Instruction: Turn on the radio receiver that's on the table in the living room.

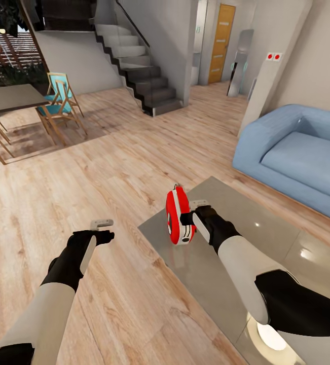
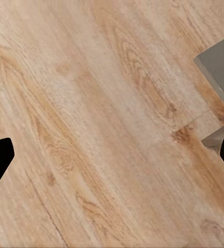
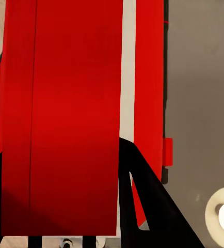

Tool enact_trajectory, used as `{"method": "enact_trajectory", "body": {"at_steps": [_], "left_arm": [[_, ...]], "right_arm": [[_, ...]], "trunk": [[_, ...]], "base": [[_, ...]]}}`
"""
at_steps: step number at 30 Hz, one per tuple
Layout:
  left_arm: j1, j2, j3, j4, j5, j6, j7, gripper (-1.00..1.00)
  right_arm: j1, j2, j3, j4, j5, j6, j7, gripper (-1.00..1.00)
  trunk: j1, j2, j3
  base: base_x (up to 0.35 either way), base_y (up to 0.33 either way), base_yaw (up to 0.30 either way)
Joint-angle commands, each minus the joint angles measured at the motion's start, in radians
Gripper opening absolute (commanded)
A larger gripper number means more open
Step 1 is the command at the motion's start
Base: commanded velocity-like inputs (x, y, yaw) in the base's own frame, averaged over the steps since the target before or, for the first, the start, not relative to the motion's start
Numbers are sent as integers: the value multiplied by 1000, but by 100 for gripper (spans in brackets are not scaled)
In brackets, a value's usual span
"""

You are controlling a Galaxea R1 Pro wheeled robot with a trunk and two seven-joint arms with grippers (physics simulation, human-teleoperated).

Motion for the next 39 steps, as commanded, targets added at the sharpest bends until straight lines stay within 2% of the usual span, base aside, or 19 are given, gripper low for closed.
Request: {"method": "enact_trajectory", "body": {"at_steps": [1,39], "left_arm": [[0,0,0,0,0,0,0,100],[0,0,0,2,0,0,0,100]], "right_arm": [[0,0,0,0,0,0,0,-100],[0,0,0,0,2,0,-1,-100]], "trunk": [[0,0,2],[0,0,63]], "base": [[0,0,0],[0,0,0]]}}
